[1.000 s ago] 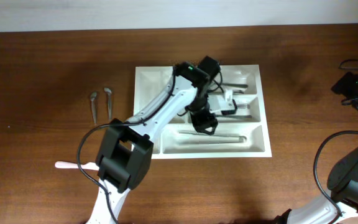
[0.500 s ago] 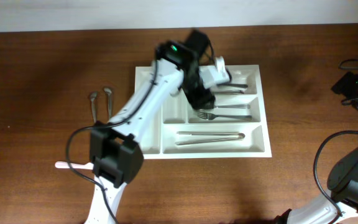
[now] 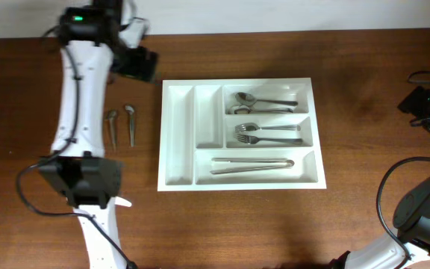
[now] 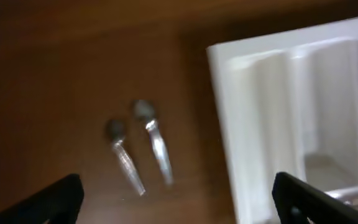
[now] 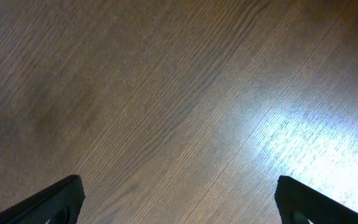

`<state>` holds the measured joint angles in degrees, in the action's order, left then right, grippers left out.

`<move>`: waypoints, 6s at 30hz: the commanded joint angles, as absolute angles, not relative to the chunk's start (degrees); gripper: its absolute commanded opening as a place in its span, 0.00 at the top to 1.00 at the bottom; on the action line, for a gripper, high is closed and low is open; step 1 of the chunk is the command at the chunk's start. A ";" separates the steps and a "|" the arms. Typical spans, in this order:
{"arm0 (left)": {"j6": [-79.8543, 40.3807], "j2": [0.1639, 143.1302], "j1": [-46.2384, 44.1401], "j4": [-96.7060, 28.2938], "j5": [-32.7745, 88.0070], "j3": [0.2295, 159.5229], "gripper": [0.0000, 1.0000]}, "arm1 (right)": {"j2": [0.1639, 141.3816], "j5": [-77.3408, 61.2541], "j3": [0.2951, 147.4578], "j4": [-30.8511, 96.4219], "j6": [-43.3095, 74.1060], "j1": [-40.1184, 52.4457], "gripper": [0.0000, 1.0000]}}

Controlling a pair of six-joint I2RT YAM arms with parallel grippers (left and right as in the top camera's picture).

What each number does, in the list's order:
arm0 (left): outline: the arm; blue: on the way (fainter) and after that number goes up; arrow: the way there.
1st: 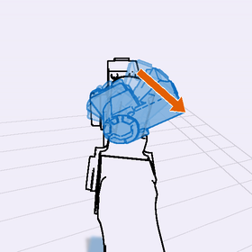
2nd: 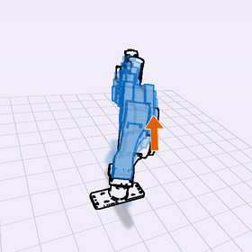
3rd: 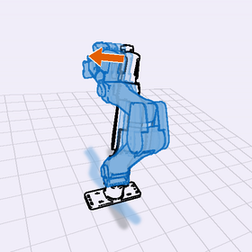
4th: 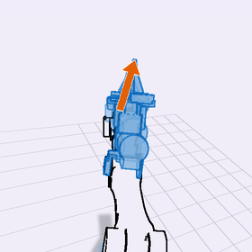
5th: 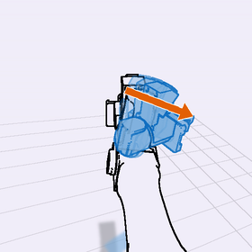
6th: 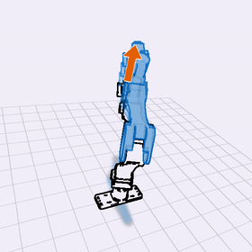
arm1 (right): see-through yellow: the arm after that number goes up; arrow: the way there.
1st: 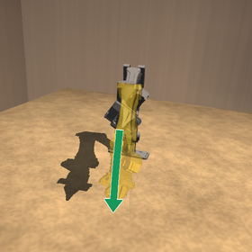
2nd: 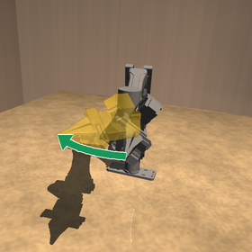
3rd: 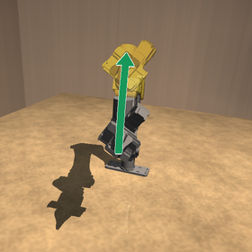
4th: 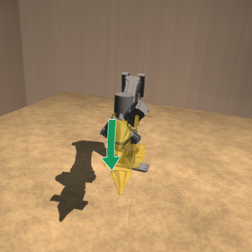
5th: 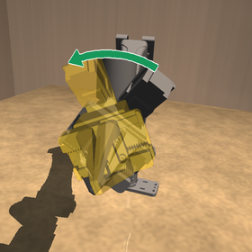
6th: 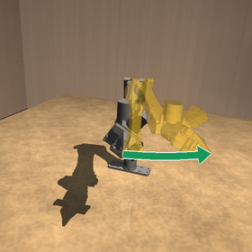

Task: Pack container
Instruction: 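Raise the left gripper and move it back over the loose spoons, then lower the left gripper onto the left spoon and close on it, then lift the spoon and carry it right over the tray's left compartment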

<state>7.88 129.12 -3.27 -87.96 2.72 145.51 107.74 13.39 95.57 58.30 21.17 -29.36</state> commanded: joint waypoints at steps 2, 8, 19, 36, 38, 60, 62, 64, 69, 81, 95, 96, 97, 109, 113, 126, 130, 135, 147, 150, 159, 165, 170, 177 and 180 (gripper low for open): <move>3.88 128.70 2.61 -89.47 1.50 145.84 0.01 | 107.90 13.52 96.55 58.28 21.26 -29.28 0.02; 3.88 129.38 6.83 -89.58 6.48 144.35 0.01 | 107.90 13.50 96.55 58.28 21.26 -29.28 0.01; 2.55 139.57 8.32 -89.65 3.49 144.35 0.01 | 107.90 13.52 96.55 58.28 21.23 -29.28 0.01; 2.57 145.67 9.19 -90.98 -0.05 144.35 0.00 | 107.90 13.50 96.55 58.28 21.26 -29.28 0.01; 2.57 146.21 9.67 -91.24 -0.75 144.35 0.01 | 107.90 13.52 96.55 58.28 21.26 -29.28 0.01; 2.57 152.31 10.13 -92.82 -0.91 144.20 0.00 | 107.90 13.50 96.55 58.28 21.26 -29.28 0.01; 2.59 152.38 10.13 -92.62 -1.17 144.18 0.00 | 107.90 13.50 96.55 58.28 21.23 -29.28 0.01; 2.57 152.46 10.00 -92.36 -1.80 144.18 0.00 | 107.90 13.50 96.55 58.28 21.26 -29.28 0.01; 2.52 152.81 8.71 -92.18 -3.81 144.18 0.00 | 107.90 13.52 96.55 58.28 21.26 -29.28 0.01; 1.85 152.90 7.03 -90.52 -4.84 143.04 0.00 | 107.90 13.52 96.55 58.28 21.26 -29.28 0.01; 0.58 152.90 7.03 -88.33 -4.49 137.82 0.01 | 107.90 13.50 96.55 58.28 21.26 -29.28 0.01; 0.56 152.90 7.03 -88.27 -4.32 137.82 0.00 | 107.90 13.50 96.55 58.28 21.23 -29.28 0.01; 0.58 152.90 7.03 -88.23 -4.34 137.82 0.00 | 107.90 13.52 96.55 58.28 21.23 -29.28 0.01; 0.64 152.90 7.46 -86.65 -1.76 137.82 0.01 | 107.90 13.50 96.55 58.28 21.26 -29.28 0.01; 0.64 152.90 7.46 -86.54 -1.74 137.64 0.00 | 107.90 13.50 96.55 58.28 21.26 -29.28 0.01; 0.89 152.90 8.38 -86.11 -1.98 135.68 0.00 | 107.90 13.50 96.55 58.28 21.26 -29.28 0.01; 0.86 152.90 8.43 -86.15 -2.83 135.68 0.07 | 107.90 13.50 96.55 58.28 21.26 -29.28 0.02; 0.86 152.90 8.43 -86.13 -2.83 135.68 0.20 | 107.90 13.52 96.55 58.28 21.26 -29.28 0.01; 0.84 152.90 8.40 -86.15 -2.79 135.68 0.65 | 107.90 13.50 96.55 58.28 21.26 -29.28 0.01; 0.82 152.90 8.40 -86.15 -2.79 135.68 0.72 | 107.90 13.52 96.55 58.28 21.26 -29.28 0.01; 0.82 152.90 8.40 -86.63 -2.79 135.68 0.83 | 107.90 13.52 96.55 58.28 21.26 -29.28 0.01; 0.82 152.90 8.40 -87.09 -2.79 135.68 0.89 | 107.90 13.50 96.55 58.28 21.26 -29.28 0.01; 0.84 152.88 8.40 -88.18 -2.76 135.90 0.89 | 107.90 13.52 96.55 58.28 21.26 -29.28 0.01; 0.84 152.86 8.40 -88.99 -0.30 138.93 0.94 | 107.90 13.52 96.55 58.28 21.26 -29.28 0.01; 0.84 152.62 8.40 -89.49 0.93 141.69 0.95 | 107.90 13.50 96.55 58.28 21.26 -29.28 0.01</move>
